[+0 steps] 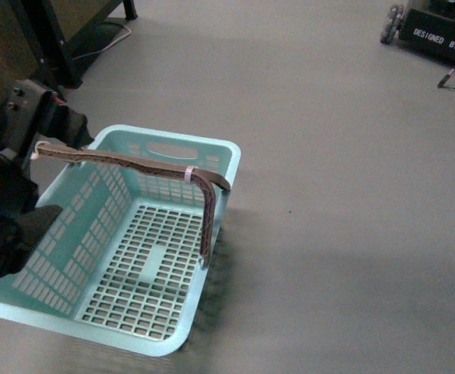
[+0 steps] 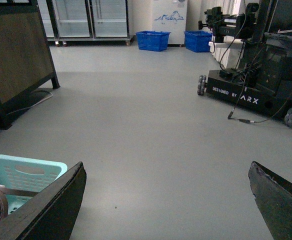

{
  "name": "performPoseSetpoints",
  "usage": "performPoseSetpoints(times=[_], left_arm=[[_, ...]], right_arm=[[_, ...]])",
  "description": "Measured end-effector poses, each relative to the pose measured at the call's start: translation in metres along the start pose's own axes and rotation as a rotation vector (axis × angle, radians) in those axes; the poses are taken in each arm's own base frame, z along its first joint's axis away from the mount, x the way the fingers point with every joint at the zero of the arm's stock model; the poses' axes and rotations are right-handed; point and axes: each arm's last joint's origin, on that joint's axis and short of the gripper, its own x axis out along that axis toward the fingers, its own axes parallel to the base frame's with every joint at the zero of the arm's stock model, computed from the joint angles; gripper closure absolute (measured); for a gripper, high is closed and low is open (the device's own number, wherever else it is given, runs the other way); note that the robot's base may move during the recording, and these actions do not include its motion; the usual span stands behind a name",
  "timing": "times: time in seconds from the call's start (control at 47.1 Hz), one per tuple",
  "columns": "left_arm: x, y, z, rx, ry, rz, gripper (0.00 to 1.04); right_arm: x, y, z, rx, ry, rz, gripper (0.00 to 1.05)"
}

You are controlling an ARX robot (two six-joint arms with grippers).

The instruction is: Pick mango and avocado into basket

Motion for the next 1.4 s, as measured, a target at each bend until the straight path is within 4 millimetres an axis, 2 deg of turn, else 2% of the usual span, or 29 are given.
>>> performPoseSetpoints(times=[0.403, 0.615, 0.848, 0.912, 0.997, 1.124, 1.251, 1.336, 1.379, 1.4], left_arm=[[0.079, 0.001, -0.02, -0.08, 0.016, -0.041, 0.07], [0.104, -0.005, -0.016, -0.149, -0.035, -0.193, 0.07], [0.11, -0.009, -0.012, -0.203, -0.046, -0.318, 0.39], [0.109, -0.01, -0.01, -0.228, -0.049, -0.368, 0.51], [0.101, -0.015, -0.003, -0.26, -0.062, -0.439, 0.68], [0.068, -0.041, 0.02, -0.322, -0.096, -0.449, 0.93], [0.014, -0.074, 0.046, -0.311, -0.141, -0.341, 0.94], [-0.029, -0.087, 0.059, -0.312, -0.17, -0.259, 0.95], [-0.043, -0.09, 0.061, -0.309, -0.178, -0.244, 0.95], [-0.057, -0.093, 0.064, -0.308, -0.184, -0.236, 0.95]], right_arm=[[0.0, 0.0, 0.0, 0.0, 0.0, 0.0, 0.08], [0.0, 0.0, 0.0, 0.0, 0.0, 0.0, 0.08], [0.0, 0.0, 0.0, 0.0, 0.0, 0.0, 0.08], [0.0, 0.0, 0.0, 0.0, 0.0, 0.0, 0.08], [0.0, 0.0, 0.0, 0.0, 0.0, 0.0, 0.08], [0.0, 0.0, 0.0, 0.0, 0.0, 0.0, 0.08], [0.0, 0.0, 0.0, 0.0, 0.0, 0.0, 0.08], [0.0, 0.0, 0.0, 0.0, 0.0, 0.0, 0.08], [0.0, 0.0, 0.0, 0.0, 0.0, 0.0, 0.08], [0.0, 0.0, 0.0, 0.0, 0.0, 0.0, 0.08]])
